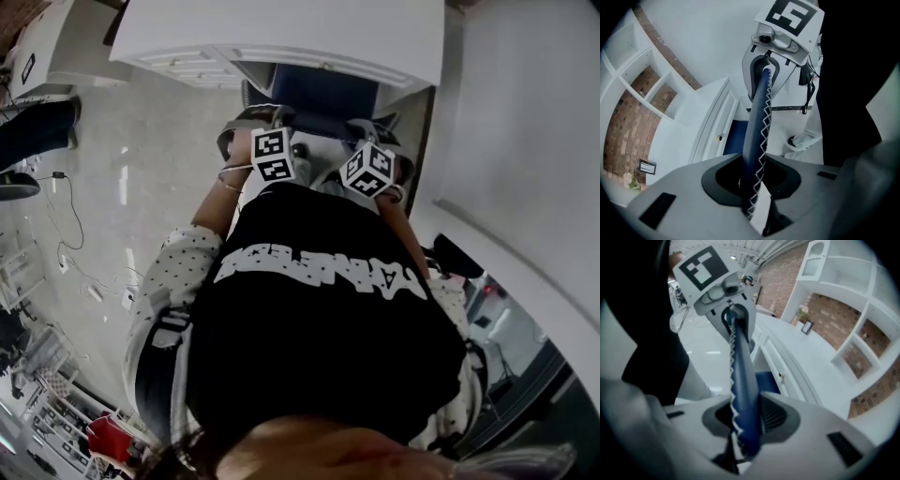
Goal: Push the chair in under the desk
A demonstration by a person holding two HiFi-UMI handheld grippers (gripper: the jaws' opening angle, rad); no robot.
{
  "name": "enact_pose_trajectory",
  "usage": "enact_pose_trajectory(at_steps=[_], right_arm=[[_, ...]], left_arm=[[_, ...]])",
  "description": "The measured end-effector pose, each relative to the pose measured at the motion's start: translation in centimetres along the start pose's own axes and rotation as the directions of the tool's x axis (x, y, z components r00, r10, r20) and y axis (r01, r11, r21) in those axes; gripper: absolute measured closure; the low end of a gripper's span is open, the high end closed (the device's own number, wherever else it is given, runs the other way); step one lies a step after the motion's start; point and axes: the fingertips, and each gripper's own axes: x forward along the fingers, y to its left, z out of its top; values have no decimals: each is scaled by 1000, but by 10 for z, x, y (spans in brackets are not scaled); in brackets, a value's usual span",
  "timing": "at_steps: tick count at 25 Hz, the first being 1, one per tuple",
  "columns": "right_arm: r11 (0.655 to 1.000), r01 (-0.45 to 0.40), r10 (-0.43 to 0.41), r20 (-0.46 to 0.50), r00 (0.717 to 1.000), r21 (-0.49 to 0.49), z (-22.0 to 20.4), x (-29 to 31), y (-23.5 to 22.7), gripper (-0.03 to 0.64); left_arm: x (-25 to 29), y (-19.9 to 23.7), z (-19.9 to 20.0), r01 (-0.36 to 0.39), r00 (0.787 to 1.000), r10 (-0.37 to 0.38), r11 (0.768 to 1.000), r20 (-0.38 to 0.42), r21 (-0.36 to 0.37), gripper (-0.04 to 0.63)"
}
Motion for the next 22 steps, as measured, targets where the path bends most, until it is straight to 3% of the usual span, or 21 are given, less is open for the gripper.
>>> enact_pose_trajectory(at_steps=[7, 22], right_arm=[[999, 35, -34, -45, 998, 12, -6, 8, -30, 494], [998, 50, -49, -46, 998, 30, -3, 12, -39, 494]], left_arm=[[11, 23, 11, 0, 999, 0, 1000, 38, 13, 471], [14, 32, 10, 22, 998, -24, 999, 60, 24, 471]])
